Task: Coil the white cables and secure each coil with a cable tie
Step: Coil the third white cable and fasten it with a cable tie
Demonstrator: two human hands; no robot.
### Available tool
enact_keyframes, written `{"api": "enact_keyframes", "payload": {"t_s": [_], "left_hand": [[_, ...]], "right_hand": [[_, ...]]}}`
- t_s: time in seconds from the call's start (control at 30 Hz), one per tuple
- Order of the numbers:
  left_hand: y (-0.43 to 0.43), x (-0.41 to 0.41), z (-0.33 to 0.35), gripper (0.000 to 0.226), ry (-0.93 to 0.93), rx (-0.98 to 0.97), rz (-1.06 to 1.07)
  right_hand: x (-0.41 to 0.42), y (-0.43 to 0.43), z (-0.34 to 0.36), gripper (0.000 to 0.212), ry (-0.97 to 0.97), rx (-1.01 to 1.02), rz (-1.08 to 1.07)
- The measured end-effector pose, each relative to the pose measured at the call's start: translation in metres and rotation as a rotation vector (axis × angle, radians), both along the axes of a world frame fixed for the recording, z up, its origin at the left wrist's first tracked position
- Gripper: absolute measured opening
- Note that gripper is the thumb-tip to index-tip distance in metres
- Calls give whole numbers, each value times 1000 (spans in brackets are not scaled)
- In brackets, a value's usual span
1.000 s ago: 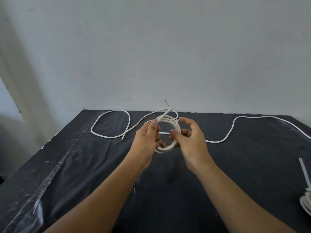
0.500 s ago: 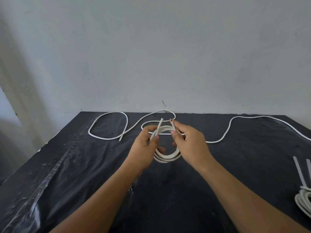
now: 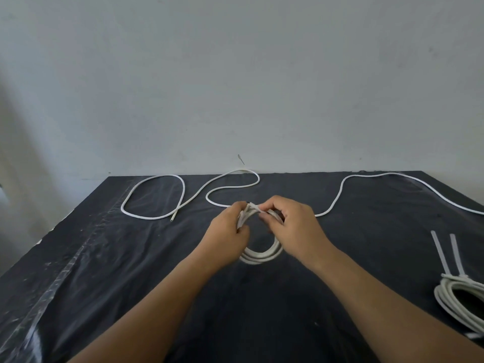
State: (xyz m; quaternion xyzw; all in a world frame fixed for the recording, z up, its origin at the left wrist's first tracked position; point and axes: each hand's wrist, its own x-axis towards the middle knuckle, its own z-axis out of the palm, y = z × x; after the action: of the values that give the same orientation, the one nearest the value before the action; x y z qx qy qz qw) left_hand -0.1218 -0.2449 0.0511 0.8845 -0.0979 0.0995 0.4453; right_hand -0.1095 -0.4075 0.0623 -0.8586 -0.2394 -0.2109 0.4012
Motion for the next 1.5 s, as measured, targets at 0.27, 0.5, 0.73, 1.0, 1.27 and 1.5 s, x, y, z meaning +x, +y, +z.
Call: {"api": "enact_keyframes", "payload": {"t_s": [0.27, 0.5, 0.73, 1.0, 1.27, 1.5], "left_hand": [[-15, -6, 11, 28, 243, -493, -178], [-38, -1, 12, 21, 462, -556, -242], [-98, 5, -6, 38, 444, -597, -345], [-190, 9, -24, 33, 457, -738, -351], [-255, 6, -36, 31, 579, -785, -345], [-252, 12, -40, 30, 619, -817, -309]], "right_hand": [[-3, -19, 5, 10, -4, -133, 106], [-10, -49, 18, 20, 167, -221, 57], [-26, -102, 17, 15, 155, -145, -40], [-63, -244, -7, 9, -44, 100, -645], [-46, -355, -54, 29, 432, -399, -835], [-25, -370, -59, 15, 644, -540, -857]]}}
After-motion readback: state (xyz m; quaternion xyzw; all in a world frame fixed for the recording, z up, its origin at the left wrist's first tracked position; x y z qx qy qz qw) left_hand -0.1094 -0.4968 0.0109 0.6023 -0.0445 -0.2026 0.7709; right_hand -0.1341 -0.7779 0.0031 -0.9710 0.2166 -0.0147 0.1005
